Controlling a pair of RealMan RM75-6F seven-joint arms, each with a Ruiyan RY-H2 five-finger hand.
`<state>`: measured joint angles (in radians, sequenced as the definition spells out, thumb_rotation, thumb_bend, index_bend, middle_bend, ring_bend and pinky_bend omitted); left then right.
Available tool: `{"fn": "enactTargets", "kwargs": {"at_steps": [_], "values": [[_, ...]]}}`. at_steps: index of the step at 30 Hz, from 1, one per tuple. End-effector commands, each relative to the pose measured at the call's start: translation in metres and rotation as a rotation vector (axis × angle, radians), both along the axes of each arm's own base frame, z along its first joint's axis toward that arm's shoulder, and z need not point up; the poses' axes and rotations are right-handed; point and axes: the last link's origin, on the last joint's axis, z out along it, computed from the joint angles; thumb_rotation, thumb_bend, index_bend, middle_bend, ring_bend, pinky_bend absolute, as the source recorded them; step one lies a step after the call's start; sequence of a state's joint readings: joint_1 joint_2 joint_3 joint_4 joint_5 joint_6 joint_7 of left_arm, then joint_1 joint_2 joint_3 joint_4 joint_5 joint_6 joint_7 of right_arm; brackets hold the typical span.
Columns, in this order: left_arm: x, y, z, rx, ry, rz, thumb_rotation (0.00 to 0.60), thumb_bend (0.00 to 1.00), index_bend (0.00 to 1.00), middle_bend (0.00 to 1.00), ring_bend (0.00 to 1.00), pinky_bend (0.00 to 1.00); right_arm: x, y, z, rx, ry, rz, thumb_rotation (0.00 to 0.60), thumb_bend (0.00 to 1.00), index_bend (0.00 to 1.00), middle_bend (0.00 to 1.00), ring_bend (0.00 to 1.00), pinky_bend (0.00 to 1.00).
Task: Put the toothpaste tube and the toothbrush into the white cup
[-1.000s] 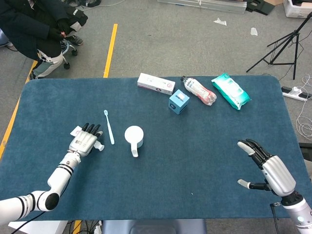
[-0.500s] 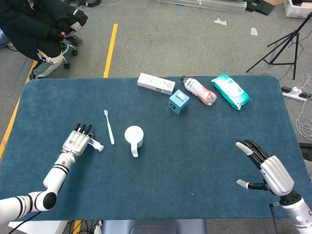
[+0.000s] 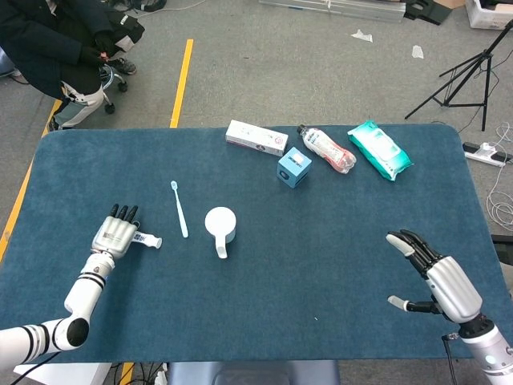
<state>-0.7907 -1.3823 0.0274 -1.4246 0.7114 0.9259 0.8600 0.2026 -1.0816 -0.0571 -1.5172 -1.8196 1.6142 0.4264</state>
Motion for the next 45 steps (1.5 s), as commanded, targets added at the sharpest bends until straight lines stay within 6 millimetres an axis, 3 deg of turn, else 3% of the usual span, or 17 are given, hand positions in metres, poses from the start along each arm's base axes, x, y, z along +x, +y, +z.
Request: {"fn": "enactTargets", "kwargs": {"at_steps": [1,9,14,16,21,24,28,45], "values": [[-0.001,0.000,0.001,0.001,0.009,0.005,0.600,0.89,0.30,0.00,0.00,0.00,0.000,0.000,0.000,0.000,-0.001,-0.001,0.600,0.01,0.00,0.14,0.09,0.40],[-0.002,-0.001,0.004,0.008,0.013,0.022,0.600,0.89,0.33,0.00,0.00,0.00,0.000,-0.001,0.000,0.003,-0.002,-0.001,0.600,0.01,0.00,0.14,0.09,0.40],[0.006,0.000,0.009,0.028,-0.080,0.053,0.600,0.88,0.20,0.00,0.00,0.00,0.000,-0.001,0.000,0.005,-0.001,0.000,0.600,0.01,0.00,0.14,0.09,0.40],[0.011,0.001,0.012,0.039,-0.155,0.087,0.600,0.77,0.16,0.00,0.00,0.00,0.000,0.000,0.000,0.006,0.000,0.001,0.600,0.01,0.00,0.14,0.09,0.40],[0.020,0.002,0.017,0.042,-0.314,0.172,0.600,0.39,0.14,0.00,0.00,0.00,0.000,-0.001,0.000,0.006,-0.001,-0.001,0.600,0.01,0.00,0.14,0.09,0.40],[0.020,0.000,0.017,0.030,-0.352,0.209,0.600,0.26,0.14,0.00,0.00,0.00,0.000,-0.001,0.000,0.008,0.000,-0.002,0.600,0.01,0.00,0.14,0.08,0.40],[0.020,0.000,0.015,0.019,-0.379,0.232,0.600,0.15,0.13,0.00,0.00,0.00,0.000,-0.001,0.000,0.009,0.000,-0.002,0.600,0.01,0.00,0.14,0.09,0.40],[0.009,0.011,0.002,0.112,-0.356,0.253,0.600,0.14,0.28,0.00,0.00,0.00,0.000,-0.001,0.000,0.011,-0.002,-0.001,0.600,0.01,0.00,0.14,0.09,0.40]]}}
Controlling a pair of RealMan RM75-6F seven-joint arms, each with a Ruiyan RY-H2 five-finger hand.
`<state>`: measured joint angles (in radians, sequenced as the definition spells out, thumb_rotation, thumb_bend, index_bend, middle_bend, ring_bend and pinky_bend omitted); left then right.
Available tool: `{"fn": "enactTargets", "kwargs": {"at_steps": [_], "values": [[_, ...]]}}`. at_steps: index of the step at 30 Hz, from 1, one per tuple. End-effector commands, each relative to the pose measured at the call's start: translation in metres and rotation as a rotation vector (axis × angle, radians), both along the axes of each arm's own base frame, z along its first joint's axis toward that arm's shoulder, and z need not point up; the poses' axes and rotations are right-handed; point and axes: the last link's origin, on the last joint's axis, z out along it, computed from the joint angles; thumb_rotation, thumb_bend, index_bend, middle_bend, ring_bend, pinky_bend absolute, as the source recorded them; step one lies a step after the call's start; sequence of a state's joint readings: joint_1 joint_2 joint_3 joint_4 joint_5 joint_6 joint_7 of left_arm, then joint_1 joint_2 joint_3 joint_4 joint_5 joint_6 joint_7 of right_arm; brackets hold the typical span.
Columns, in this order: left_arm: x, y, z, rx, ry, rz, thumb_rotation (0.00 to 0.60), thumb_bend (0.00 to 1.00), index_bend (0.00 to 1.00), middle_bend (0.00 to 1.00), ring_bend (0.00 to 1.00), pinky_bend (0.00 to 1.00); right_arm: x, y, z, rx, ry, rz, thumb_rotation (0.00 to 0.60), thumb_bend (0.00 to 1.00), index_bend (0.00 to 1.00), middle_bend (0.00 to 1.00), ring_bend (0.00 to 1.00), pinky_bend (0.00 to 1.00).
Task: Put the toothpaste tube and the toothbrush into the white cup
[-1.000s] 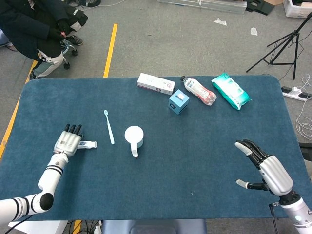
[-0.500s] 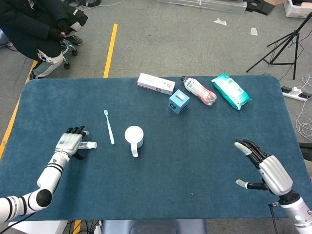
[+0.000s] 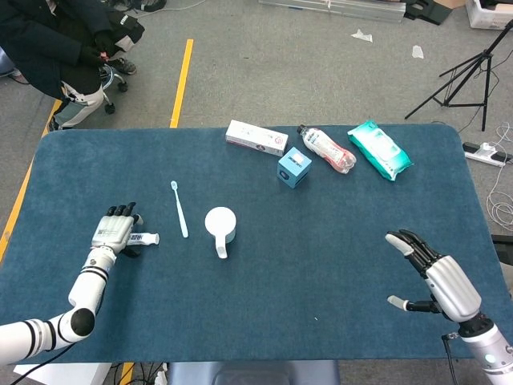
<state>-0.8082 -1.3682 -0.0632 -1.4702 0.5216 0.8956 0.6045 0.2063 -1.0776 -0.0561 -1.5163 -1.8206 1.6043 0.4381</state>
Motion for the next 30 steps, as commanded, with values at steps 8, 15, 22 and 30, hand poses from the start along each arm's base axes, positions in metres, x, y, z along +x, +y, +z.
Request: {"fn": "enactTargets", "kwargs": {"at_steps": [8,15,22,30], "values": [[-0.003,0.006,-0.008,0.028,0.000,0.030,0.600,0.19,0.31,0.00,0.00,0.00,0.000,0.000,-0.001,0.004,0.001,0.002,0.600,0.01,0.00,0.14,0.08,0.40],[-0.002,0.008,-0.010,0.028,-0.020,0.050,0.600,0.19,0.32,0.00,0.00,0.00,0.000,0.000,-0.001,0.007,0.002,0.002,0.600,0.01,0.00,0.14,0.09,0.40],[-0.005,0.010,-0.011,0.030,0.001,0.059,0.600,0.22,0.32,0.00,0.00,0.00,0.000,0.000,-0.001,0.007,0.002,0.003,0.600,0.01,0.00,0.14,0.09,0.40],[-0.007,0.010,-0.013,0.033,0.012,0.052,0.600,0.27,0.39,0.00,0.00,0.00,0.000,0.000,-0.001,0.008,0.001,0.002,0.600,0.01,0.01,0.14,0.09,0.40]]}}
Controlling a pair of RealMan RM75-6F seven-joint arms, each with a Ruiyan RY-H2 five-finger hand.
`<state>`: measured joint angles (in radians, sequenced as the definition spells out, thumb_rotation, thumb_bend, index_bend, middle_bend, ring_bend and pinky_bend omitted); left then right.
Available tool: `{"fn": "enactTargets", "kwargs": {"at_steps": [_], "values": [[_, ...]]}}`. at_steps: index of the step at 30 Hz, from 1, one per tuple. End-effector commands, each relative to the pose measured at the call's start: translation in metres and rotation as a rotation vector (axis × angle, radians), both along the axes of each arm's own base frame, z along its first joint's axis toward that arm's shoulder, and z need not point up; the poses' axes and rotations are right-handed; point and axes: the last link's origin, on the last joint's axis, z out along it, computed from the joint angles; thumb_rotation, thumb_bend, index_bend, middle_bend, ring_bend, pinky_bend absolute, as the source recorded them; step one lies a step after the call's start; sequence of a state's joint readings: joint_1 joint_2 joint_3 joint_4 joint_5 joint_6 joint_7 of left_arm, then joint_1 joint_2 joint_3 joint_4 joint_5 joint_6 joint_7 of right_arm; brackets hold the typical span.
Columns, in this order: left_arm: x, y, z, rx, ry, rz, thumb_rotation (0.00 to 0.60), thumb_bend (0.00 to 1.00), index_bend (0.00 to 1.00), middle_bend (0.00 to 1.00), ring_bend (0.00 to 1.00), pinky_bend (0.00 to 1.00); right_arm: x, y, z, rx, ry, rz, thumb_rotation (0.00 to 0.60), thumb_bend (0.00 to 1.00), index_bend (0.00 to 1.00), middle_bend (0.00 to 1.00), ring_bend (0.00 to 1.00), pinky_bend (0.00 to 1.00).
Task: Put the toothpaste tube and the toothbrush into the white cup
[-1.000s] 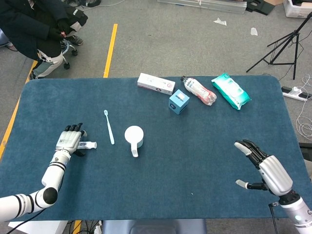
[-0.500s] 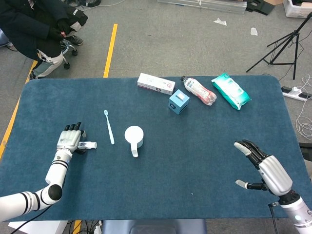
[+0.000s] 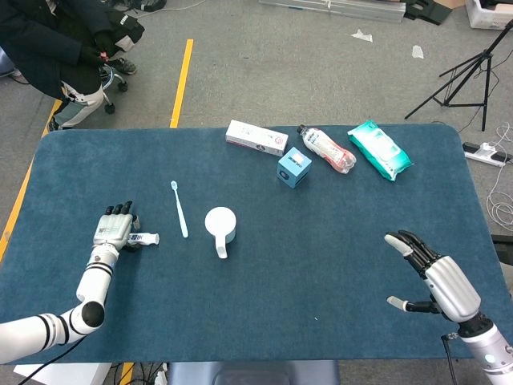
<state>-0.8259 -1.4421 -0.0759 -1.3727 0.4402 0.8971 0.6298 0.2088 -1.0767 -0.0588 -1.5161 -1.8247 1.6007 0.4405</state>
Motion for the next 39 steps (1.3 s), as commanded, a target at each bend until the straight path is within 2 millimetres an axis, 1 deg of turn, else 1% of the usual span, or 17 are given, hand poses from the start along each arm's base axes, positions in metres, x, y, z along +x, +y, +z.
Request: {"fn": "enactTargets", "kwargs": {"at_steps": [1,9,17,23,26,31,34,39], "values": [[-0.001,-0.001,-0.001,-0.003,0.009,-0.005,0.600,0.27,0.39,0.00,0.00,0.00,0.000,0.000,0.000,0.000,0.000,0.000,0.600,0.01,0.01,0.14,0.09,0.40],[-0.002,-0.001,-0.003,-0.007,0.018,-0.008,0.600,0.27,0.40,0.00,0.00,0.00,0.000,0.000,0.001,0.000,-0.002,0.001,0.600,0.01,0.01,0.14,0.09,0.40],[0.000,-0.001,-0.005,-0.004,0.023,-0.012,0.600,0.27,0.50,0.00,0.00,0.00,0.000,-0.001,0.001,0.002,-0.004,-0.001,0.600,0.01,0.01,0.14,0.08,0.40],[-0.001,-0.001,-0.007,-0.005,0.027,-0.009,0.600,0.27,0.53,0.00,0.00,0.00,0.000,0.000,0.002,0.001,-0.006,0.000,0.600,0.01,0.01,0.14,0.09,0.40],[-0.001,-0.002,-0.006,0.002,0.018,-0.006,0.600,0.29,0.55,0.00,0.00,0.00,0.000,0.000,0.002,0.000,-0.007,-0.001,0.600,0.01,0.01,0.14,0.09,0.40],[-0.001,-0.005,-0.001,0.019,-0.001,-0.017,0.600,0.32,0.56,0.00,0.00,0.00,0.000,0.000,0.002,0.000,-0.008,0.000,0.600,0.01,0.01,0.14,0.09,0.40],[-0.001,-0.010,0.005,0.009,0.018,-0.041,0.600,0.33,0.55,0.00,0.00,0.00,0.000,0.000,0.002,0.001,-0.008,0.002,0.600,0.01,0.01,0.14,0.09,0.40],[0.004,-0.018,0.019,0.058,-0.053,-0.073,0.600,0.34,0.55,0.00,0.00,0.00,0.000,0.001,0.001,0.002,-0.007,0.005,0.600,0.01,0.01,0.14,0.09,0.40]]}}
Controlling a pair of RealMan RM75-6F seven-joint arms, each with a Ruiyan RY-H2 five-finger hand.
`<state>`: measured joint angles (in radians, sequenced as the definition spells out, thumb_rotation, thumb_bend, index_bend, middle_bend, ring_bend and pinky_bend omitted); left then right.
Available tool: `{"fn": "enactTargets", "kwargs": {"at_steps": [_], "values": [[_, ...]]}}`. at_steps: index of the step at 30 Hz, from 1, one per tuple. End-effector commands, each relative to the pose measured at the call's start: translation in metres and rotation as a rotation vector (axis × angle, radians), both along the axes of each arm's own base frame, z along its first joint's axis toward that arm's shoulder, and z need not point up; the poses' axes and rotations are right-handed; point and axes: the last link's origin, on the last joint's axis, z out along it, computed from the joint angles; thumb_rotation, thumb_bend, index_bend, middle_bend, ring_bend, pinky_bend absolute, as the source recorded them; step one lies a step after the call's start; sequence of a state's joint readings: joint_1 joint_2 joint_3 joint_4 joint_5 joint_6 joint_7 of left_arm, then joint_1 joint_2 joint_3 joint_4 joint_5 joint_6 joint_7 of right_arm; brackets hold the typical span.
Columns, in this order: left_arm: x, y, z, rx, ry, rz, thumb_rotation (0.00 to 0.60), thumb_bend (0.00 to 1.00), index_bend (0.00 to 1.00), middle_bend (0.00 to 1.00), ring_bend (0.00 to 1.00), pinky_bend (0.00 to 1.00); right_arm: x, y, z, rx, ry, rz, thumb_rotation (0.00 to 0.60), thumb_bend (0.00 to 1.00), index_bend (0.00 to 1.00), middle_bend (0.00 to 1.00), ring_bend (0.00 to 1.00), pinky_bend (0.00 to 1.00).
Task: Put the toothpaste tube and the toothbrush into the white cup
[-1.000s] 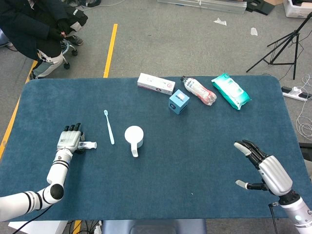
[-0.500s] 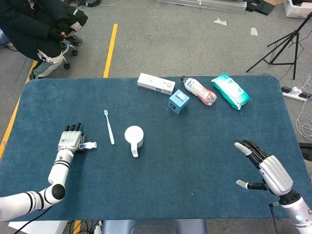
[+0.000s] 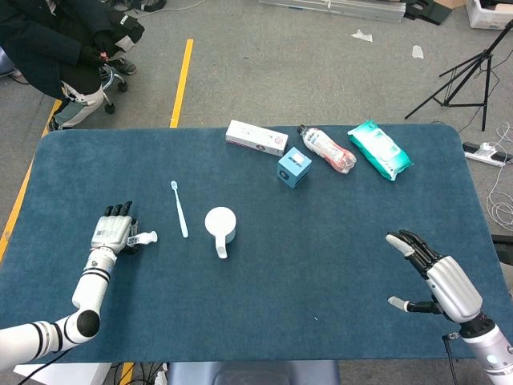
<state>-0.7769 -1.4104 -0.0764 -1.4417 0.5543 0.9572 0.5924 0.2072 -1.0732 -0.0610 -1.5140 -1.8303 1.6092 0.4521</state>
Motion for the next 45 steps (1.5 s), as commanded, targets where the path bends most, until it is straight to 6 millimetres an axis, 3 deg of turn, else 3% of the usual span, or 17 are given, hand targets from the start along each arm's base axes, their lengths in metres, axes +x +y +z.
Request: {"fn": "enactTargets", "kwargs": {"at_steps": [1,19,27,32,45], "values": [[0.003,-0.007,0.013,0.046,-0.057,-0.024,0.600,0.35,0.55,0.00,0.00,0.00,0.000,0.000,0.000,0.001,0.002,0.001,0.600,0.01,0.01,0.14,0.08,0.40],[0.029,-0.023,0.092,0.226,-0.435,-0.079,0.600,0.38,0.55,0.00,0.00,0.00,0.001,0.001,-0.003,0.014,0.007,0.007,0.600,0.01,0.01,0.14,0.08,0.40],[0.065,-0.023,0.117,0.222,-0.588,-0.126,0.600,0.38,0.56,0.00,0.00,0.00,0.001,0.000,-0.004,0.021,0.012,0.006,0.600,0.01,0.01,0.14,0.08,0.40],[0.098,-0.025,0.122,0.186,-0.635,-0.175,0.600,0.38,0.57,0.00,0.00,0.00,0.001,0.000,-0.003,0.019,0.008,0.004,0.600,0.01,0.01,0.14,0.09,0.40],[0.170,-0.026,0.106,0.108,-0.732,-0.243,0.600,0.38,0.57,0.00,0.00,0.00,-0.001,0.002,0.003,0.018,-0.014,0.011,0.600,0.01,0.01,0.14,0.09,0.40]]}}
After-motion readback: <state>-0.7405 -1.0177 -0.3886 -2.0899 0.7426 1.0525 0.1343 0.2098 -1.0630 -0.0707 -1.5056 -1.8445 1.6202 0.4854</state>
